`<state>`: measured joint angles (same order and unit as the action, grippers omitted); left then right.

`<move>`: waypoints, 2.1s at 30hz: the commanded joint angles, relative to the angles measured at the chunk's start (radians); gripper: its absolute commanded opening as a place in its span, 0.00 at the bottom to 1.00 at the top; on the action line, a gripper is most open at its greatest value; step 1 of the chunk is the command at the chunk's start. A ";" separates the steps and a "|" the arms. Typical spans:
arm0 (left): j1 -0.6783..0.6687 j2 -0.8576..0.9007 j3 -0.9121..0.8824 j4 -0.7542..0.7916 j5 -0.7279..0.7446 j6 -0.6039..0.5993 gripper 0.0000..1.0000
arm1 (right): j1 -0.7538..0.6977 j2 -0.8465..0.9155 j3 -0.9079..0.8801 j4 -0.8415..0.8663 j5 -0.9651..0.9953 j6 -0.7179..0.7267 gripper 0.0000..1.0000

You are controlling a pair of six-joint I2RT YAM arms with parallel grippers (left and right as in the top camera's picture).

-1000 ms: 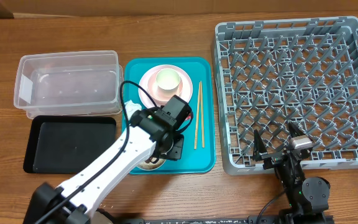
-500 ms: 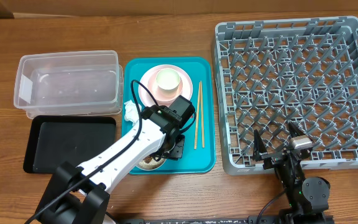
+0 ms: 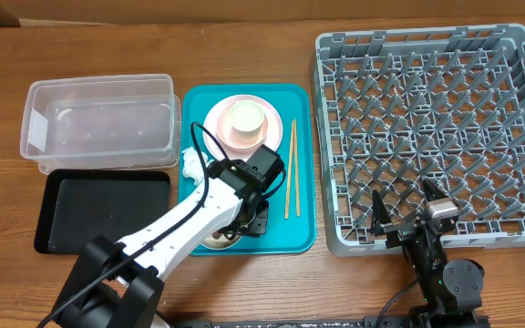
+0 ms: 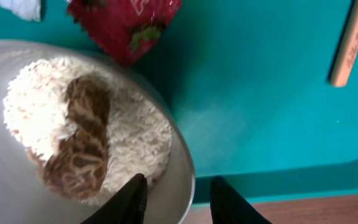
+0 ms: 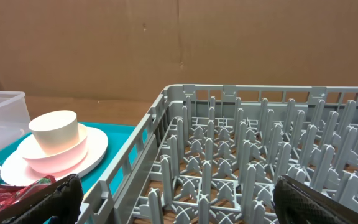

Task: Sort waste into correct bins and load items into the dishwasher
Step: 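Grasp the rim of the metal rice bowl with the left gripper, then carry the bowl to the black tray and tip rice out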

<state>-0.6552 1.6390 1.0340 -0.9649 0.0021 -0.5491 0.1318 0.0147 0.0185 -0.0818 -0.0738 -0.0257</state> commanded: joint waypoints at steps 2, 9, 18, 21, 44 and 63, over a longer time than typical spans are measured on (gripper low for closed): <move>-0.013 0.012 -0.035 0.047 -0.010 -0.023 0.36 | 0.005 -0.012 -0.011 0.005 0.002 0.002 1.00; -0.014 0.012 -0.047 0.070 -0.013 -0.017 0.31 | 0.005 -0.012 -0.011 0.005 0.002 0.002 1.00; -0.014 0.012 -0.050 0.080 -0.022 -0.011 0.30 | 0.005 -0.012 -0.011 0.005 0.002 0.002 1.00; -0.014 0.012 -0.050 0.084 -0.033 -0.012 0.29 | 0.005 -0.012 -0.011 0.005 0.002 0.002 1.00; -0.013 -0.023 0.053 -0.025 -0.065 0.027 0.04 | 0.005 -0.012 -0.011 0.005 0.002 0.002 1.00; 0.331 -0.138 0.299 -0.306 0.202 0.346 0.04 | 0.005 -0.012 -0.011 0.005 0.002 0.002 1.00</move>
<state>-0.4160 1.5604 1.3083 -1.2648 0.0929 -0.3191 0.1318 0.0147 0.0185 -0.0818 -0.0734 -0.0254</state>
